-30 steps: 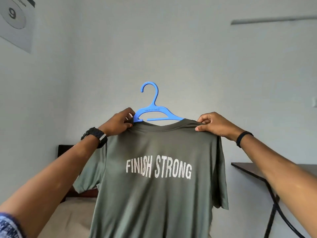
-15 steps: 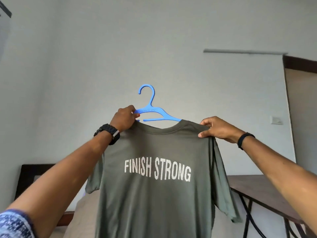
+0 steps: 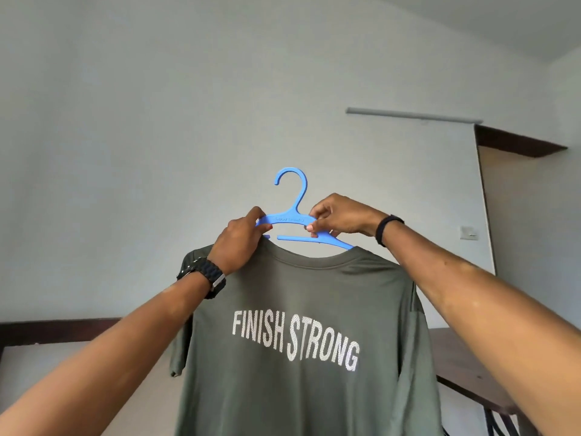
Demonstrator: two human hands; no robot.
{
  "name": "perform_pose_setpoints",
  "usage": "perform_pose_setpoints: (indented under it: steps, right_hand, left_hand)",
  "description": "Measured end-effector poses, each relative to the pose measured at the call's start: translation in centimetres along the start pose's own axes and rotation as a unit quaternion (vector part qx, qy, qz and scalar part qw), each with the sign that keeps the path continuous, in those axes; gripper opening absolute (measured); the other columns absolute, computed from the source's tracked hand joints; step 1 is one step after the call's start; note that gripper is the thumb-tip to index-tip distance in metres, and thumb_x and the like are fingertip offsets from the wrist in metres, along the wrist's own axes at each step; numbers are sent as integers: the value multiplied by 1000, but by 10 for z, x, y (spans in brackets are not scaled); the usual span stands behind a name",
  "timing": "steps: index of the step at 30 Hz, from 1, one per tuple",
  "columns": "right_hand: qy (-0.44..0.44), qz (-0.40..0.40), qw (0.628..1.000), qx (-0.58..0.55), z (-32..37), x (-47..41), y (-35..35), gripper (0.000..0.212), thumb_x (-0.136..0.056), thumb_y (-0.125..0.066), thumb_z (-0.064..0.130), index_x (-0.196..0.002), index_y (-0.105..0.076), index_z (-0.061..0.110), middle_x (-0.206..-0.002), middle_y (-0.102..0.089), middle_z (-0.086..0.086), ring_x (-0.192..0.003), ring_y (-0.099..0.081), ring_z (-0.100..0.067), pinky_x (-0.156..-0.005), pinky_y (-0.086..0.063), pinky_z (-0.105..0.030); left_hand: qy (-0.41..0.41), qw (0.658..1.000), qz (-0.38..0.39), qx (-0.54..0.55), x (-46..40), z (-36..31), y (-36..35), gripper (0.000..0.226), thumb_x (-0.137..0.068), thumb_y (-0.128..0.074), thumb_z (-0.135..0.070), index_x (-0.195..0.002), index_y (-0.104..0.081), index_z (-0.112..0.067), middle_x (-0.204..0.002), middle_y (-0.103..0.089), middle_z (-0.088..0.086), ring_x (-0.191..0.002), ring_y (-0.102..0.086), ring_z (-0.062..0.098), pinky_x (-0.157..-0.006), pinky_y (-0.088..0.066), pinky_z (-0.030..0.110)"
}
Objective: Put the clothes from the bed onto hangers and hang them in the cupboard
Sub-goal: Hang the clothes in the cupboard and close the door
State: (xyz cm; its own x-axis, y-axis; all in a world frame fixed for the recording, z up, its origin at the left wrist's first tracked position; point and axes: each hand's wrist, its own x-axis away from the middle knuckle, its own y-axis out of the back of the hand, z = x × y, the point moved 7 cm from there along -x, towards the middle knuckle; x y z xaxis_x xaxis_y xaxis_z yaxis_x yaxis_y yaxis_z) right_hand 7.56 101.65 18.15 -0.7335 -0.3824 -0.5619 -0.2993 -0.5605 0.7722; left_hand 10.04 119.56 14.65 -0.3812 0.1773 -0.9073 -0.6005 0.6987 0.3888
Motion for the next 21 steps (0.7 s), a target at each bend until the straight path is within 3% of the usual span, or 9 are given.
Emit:
perform_pose_setpoints:
  steps: [5,11,16,21]
  right_hand:
    - [-24,-15,999,-31,-14,3,8,11,-88,-66,14,-82,-73,7,-77,-70,-3,-74,-54,-19,-72,-46,-32]
    - [-47,-30,996,-68,-30,11,27,8,-87,-68,15,-81,-72,10,-77,-70,-5,-69,-59,-16,-71,-48,-29]
    - [-58,-29,996,-54,-28,6,33,9,-87,-68,15,-79,-72,11,-75,-71,-3,-65,-64,-13,-70,-51,-26]
    - [-74,-35,995,-51,-35,8,37,8,-86,-70,14,-85,-73,7,-76,-72,-4,-68,-66,-15,-72,-53,-27]
  left_hand:
    - [48,996,45,65,10,35,-1,25,-94,-52,-41,-112,-49,-23,-97,-67,-4,-87,-61,17,-79,-48,32]
    - [78,996,35,-7,25,81,13,13,-89,-64,-31,-90,-56,-20,-79,-58,1,-78,-54,21,-66,-38,29]
    - [110,993,-21,25,30,89,14,21,-80,-74,-16,-97,-62,-12,-95,-58,6,-87,-54,22,-74,-34,25]
    - [188,970,-100,121,47,106,8,28,-72,-82,-14,-90,-60,-10,-88,-61,5,-77,-58,24,-62,-41,15]
